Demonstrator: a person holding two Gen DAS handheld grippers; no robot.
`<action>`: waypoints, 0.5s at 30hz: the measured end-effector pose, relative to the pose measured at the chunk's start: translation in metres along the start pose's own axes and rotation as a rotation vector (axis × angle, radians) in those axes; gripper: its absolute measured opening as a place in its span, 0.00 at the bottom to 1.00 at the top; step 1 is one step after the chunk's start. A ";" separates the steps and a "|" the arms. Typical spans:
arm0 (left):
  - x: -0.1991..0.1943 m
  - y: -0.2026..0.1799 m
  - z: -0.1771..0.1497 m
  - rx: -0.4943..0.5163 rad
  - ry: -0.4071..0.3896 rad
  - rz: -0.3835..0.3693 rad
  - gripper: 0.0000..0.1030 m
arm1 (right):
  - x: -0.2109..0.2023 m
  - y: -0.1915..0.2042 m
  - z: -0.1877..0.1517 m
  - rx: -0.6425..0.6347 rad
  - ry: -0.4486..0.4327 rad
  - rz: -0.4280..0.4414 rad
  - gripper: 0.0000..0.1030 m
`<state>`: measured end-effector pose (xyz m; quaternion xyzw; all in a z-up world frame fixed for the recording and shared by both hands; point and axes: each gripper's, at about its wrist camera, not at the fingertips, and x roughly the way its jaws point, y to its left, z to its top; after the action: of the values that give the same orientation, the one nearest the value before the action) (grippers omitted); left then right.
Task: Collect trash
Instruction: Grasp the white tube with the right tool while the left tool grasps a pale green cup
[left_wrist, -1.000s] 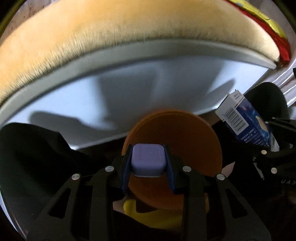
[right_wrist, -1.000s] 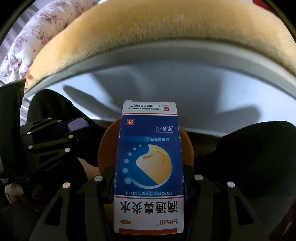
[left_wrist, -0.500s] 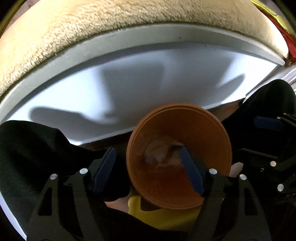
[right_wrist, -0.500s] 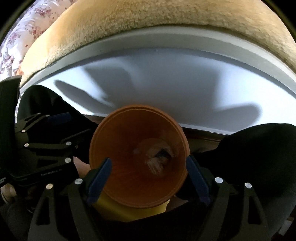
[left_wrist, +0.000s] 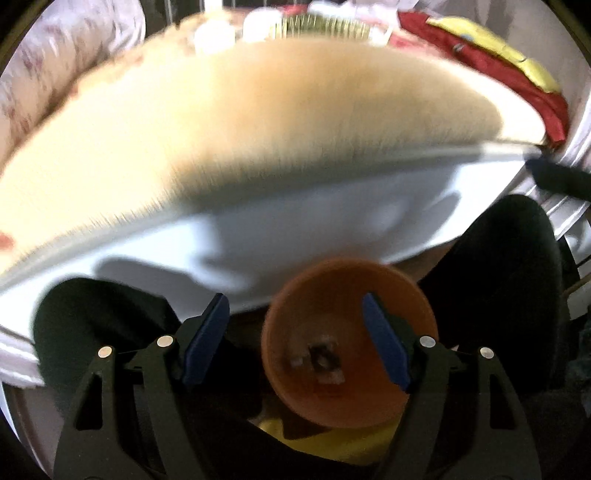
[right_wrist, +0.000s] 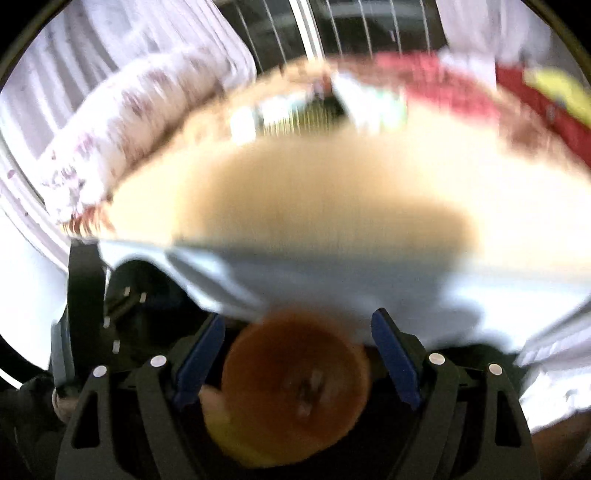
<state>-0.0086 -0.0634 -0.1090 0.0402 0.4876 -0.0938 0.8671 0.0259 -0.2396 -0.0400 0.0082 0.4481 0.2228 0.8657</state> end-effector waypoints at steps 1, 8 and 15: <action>-0.005 0.000 0.003 0.008 -0.016 0.008 0.71 | -0.005 -0.001 0.017 -0.027 -0.043 -0.029 0.78; -0.029 0.009 0.032 -0.021 -0.091 -0.011 0.71 | 0.022 -0.032 0.135 -0.106 -0.143 -0.158 0.69; -0.027 0.034 0.040 -0.073 -0.107 -0.019 0.71 | 0.087 -0.042 0.192 -0.176 -0.069 -0.260 0.62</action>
<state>0.0181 -0.0333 -0.0657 -0.0011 0.4442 -0.0859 0.8918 0.2348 -0.2073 -0.0017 -0.1182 0.3940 0.1471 0.8995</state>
